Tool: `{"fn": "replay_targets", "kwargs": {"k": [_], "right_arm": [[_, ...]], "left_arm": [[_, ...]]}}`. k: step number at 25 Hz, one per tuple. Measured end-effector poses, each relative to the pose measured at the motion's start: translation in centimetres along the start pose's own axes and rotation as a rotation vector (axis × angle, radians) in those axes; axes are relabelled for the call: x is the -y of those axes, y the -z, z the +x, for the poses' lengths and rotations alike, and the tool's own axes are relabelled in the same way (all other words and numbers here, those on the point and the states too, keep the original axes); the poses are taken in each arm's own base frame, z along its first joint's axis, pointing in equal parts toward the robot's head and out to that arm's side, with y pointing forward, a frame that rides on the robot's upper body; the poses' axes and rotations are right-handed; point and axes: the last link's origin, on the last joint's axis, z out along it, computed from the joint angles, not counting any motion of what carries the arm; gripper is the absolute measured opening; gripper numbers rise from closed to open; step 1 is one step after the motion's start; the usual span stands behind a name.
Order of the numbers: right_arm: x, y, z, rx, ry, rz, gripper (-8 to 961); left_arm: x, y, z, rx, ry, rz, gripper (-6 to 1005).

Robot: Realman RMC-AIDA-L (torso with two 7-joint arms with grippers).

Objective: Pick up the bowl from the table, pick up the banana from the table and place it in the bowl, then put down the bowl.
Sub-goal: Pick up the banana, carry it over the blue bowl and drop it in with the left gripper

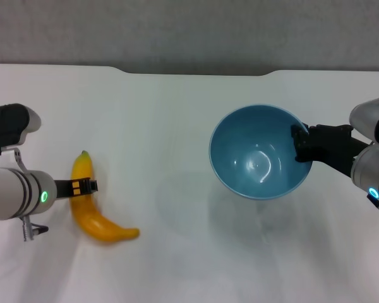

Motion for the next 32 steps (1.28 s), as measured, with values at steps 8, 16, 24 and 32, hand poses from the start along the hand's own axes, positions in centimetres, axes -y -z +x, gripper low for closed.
{"fn": "replay_targets", "kwargs": {"k": [8,16,24,32], "right_arm": [[0.2,0.0,0.4,-0.01,-0.006,0.007,44],[0.2,-0.4,1.1,-0.031,-0.015,0.006,44],[-0.9,-2.1,1.1,-0.055,-0.044,-0.035,44],[-2.0,-2.9,0.5,-0.045,-0.066,-0.068,45]], "left_arm": [[0.4,2.4,1.4,-0.074,-0.001,-0.029,524],[0.3,5.2,3.2,-0.158,-0.015,-0.124,523],[-2.0,9.1,5.0,-0.242,-0.03,-0.32,522],[-3.8,12.0,5.7,-0.333,-0.034,-0.498,521]]}}
